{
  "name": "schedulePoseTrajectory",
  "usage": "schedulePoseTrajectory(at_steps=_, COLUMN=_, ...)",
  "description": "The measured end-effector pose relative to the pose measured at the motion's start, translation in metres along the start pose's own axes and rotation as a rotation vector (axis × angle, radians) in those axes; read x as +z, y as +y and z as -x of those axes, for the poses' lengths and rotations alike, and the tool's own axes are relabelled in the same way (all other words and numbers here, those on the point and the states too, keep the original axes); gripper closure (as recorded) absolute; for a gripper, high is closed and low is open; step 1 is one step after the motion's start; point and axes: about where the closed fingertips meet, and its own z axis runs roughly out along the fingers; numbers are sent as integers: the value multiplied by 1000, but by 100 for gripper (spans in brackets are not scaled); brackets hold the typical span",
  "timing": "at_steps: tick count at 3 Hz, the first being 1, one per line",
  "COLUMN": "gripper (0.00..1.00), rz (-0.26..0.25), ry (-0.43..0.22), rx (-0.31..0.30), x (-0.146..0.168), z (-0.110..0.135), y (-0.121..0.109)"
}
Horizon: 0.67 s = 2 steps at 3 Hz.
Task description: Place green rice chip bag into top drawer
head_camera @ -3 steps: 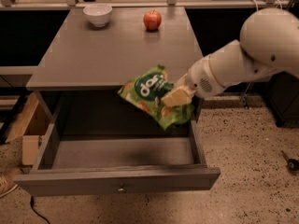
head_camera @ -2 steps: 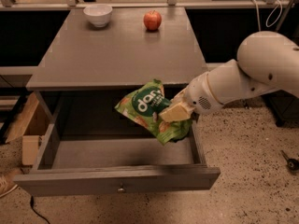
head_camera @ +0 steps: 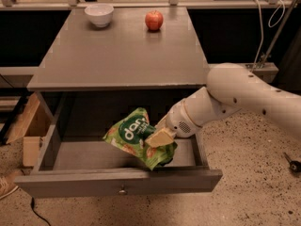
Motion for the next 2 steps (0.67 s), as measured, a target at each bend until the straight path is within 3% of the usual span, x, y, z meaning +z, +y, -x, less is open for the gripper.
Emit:
schedulePoseTrajectory(at_steps=1, gripper=100, rz=0, ry=-31, rx=39, x=35, z=5, y=-10)
schedulePoseTrajectory(at_steps=2, gripper=100, rz=-43, ry=-87, rx=99, x=55, z=14, y=-31)
